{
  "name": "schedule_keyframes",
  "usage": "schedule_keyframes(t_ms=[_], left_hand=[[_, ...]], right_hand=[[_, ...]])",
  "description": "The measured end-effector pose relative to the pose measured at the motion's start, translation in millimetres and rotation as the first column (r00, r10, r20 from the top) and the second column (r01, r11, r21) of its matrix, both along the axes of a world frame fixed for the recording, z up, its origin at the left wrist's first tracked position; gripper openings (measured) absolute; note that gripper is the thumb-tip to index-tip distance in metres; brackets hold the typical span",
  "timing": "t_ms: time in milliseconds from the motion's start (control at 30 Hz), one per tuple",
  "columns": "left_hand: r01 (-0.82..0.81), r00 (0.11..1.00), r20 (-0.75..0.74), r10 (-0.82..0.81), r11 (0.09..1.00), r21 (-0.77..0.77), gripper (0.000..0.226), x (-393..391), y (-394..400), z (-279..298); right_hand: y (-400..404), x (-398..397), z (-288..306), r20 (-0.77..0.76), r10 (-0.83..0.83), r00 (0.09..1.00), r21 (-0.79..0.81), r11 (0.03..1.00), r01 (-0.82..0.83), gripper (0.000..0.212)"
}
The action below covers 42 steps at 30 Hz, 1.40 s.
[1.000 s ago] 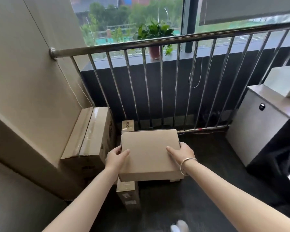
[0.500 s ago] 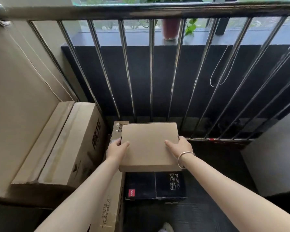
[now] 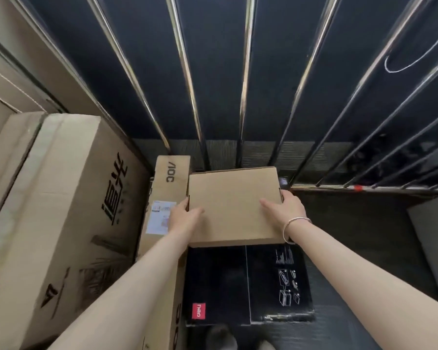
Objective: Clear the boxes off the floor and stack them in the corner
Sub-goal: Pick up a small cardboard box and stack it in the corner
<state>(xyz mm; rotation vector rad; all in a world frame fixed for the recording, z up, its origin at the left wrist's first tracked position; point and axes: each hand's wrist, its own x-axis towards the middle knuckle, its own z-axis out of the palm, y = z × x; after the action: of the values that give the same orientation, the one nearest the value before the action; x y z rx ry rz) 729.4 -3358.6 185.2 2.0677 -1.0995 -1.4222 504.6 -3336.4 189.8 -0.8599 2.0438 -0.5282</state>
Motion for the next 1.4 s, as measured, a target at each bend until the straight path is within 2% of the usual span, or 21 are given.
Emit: schedule_keyframes(t_ms=[100, 233, 467, 633, 800, 900, 1000, 1233, 1400], left_hand=[[0.01, 1.0, 0.006, -0.01, 0.999, 0.041, 0.051, -2.3, -20.9, -43.1], [0.009, 1.0, 0.019, -0.011, 0.997, 0.071, 0.043, -6.0, -36.7, -85.7], [0.013, 1.0, 0.002, -0.013, 0.995, 0.104, 0.049, -10.5, -54.9, -135.6], [0.026, 1.0, -0.006, -0.026, 0.994, 0.108, 0.063, -12.9, -65.2, -159.1], [0.069, 0.997, 0.023, -0.07, 0.997, 0.024, 0.079, -14.5, -72.8, -170.7], [0.15, 0.985, 0.089, -0.145, 0.987, -0.052, 0.079, -17.2, -68.8, -170.8], [0.236, 0.963, 0.162, -0.218, 0.966, -0.105, 0.078, -17.6, -67.3, -173.5], [0.328, 0.938, 0.119, -0.327, 0.945, 0.009, 0.075, -10.3, -71.6, -173.4], [0.254, 0.964, 0.079, -0.254, 0.967, 0.017, 0.071, -11.0, -75.0, -159.8]], right_hand=[[-20.1, -1.6, -44.5, 0.002, -0.016, 1.0, 0.02, 1.0, 0.016, 0.054], [-39.7, -2.0, -88.5, 0.043, -0.013, 0.999, 0.039, 0.999, 0.011, 0.055], [-59.4, -4.6, -144.2, 0.17, -0.03, 0.985, 0.049, 0.999, 0.022, 0.055], [-68.0, -6.5, -175.1, 0.2, -0.041, 0.979, 0.065, 0.997, 0.029, 0.072], [-72.0, -0.6, -192.4, 0.231, -0.064, 0.971, 0.071, 0.996, 0.048, 0.076], [-75.8, 3.6, -198.3, 0.225, -0.089, 0.97, 0.082, 0.994, 0.072, 0.089], [-85.3, 8.1, -198.9, 0.23, -0.053, 0.972, 0.059, 0.997, 0.041, 0.091], [-99.0, 4.4, -191.4, 0.259, -0.004, 0.966, 0.09, 0.996, -0.019, 0.096], [-92.2, 5.9, -180.0, 0.21, 0.028, 0.977, 0.093, 0.994, -0.049, 0.099]])
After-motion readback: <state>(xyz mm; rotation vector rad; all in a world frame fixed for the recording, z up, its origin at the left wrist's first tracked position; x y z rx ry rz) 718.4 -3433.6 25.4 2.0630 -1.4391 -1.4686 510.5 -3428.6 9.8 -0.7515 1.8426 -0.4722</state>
